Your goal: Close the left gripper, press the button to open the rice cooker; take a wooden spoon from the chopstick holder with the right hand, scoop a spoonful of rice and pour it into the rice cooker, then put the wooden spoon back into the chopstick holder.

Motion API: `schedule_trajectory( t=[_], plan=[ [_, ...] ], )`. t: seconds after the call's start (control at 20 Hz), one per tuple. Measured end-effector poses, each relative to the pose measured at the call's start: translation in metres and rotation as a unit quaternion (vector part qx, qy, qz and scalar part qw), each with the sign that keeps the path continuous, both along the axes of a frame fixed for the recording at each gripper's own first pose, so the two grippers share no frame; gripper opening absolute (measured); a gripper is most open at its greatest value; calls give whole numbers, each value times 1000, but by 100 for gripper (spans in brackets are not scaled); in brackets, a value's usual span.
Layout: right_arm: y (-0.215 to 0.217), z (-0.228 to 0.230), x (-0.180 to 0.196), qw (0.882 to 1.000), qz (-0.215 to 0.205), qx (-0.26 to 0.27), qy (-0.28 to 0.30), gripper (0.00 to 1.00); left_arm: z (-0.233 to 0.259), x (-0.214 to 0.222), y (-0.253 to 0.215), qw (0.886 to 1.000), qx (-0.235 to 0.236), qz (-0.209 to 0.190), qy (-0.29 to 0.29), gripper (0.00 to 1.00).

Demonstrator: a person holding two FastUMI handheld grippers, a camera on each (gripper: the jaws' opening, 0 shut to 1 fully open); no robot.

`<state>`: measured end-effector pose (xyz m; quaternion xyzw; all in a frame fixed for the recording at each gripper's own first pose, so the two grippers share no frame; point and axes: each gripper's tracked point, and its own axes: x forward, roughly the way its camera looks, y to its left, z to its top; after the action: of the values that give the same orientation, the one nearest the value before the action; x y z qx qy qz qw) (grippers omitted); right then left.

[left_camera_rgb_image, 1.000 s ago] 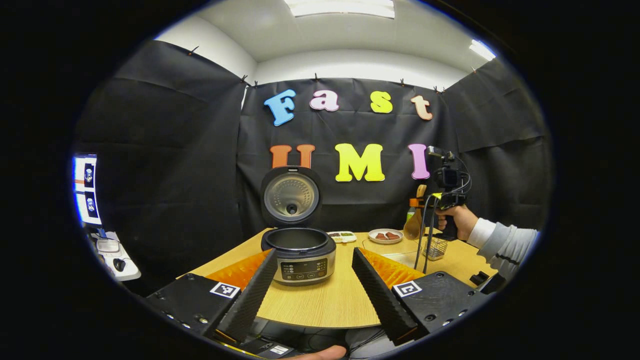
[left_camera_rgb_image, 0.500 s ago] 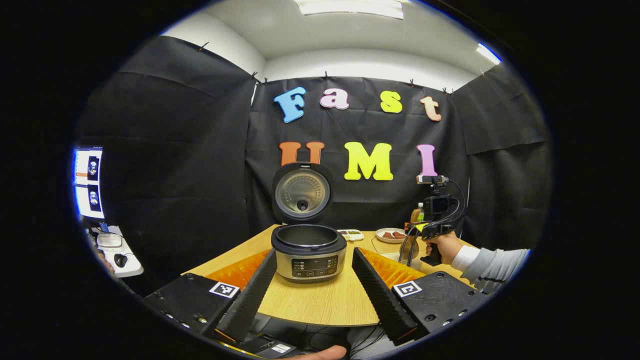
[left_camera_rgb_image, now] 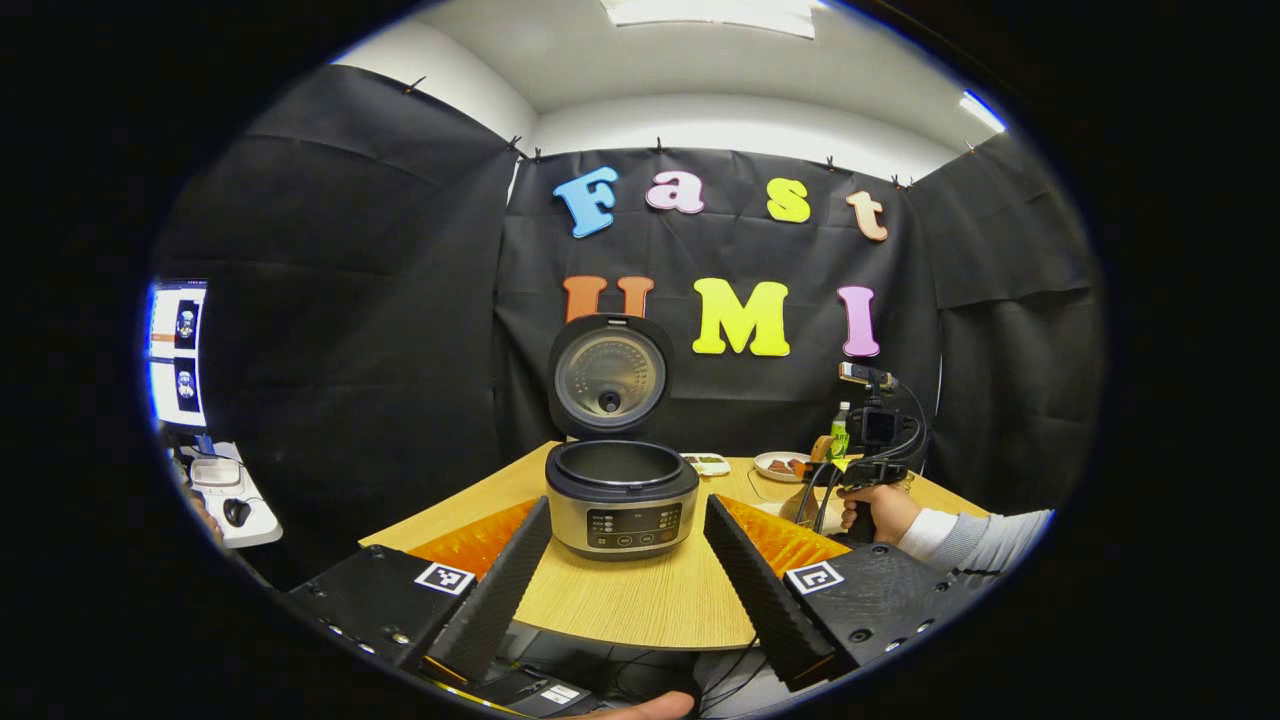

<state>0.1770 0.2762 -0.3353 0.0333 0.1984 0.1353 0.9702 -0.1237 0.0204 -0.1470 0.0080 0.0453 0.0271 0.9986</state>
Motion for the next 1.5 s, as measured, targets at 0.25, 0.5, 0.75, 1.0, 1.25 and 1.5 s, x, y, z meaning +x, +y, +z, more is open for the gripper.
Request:
schedule_trajectory(
  t=[0.25, 0.5, 0.75, 1.0, 1.25, 1.5],
  plan=[
    [1, 2, 2, 996, -32, 79, 17, 14, -4, -3, 1, 1000, -9, 1, 11, 98],
    [-10, -3, 12, 970, -73, 217, 77, 14, 3, -10, 1, 1000, -17, -7, 0, 95],
    [-9, -3, 18, 942, -69, 307, 120, 14, 6, -15, -2, 1000, -7, -13, -3, 95],
    [-14, -1, 21, 915, -76, 368, 145, 14, 3, -16, -4, 1000, 7, -16, 5, 95],
    [-39, 4, 26, 882, -102, 431, 162, 14, 3, -13, -6, 1000, 8, -16, 7, 95],
    [-69, 13, 26, 853, -124, 480, 166, 14, 3, -11, -4, 1000, 8, -11, 10, 94]
  ],
)
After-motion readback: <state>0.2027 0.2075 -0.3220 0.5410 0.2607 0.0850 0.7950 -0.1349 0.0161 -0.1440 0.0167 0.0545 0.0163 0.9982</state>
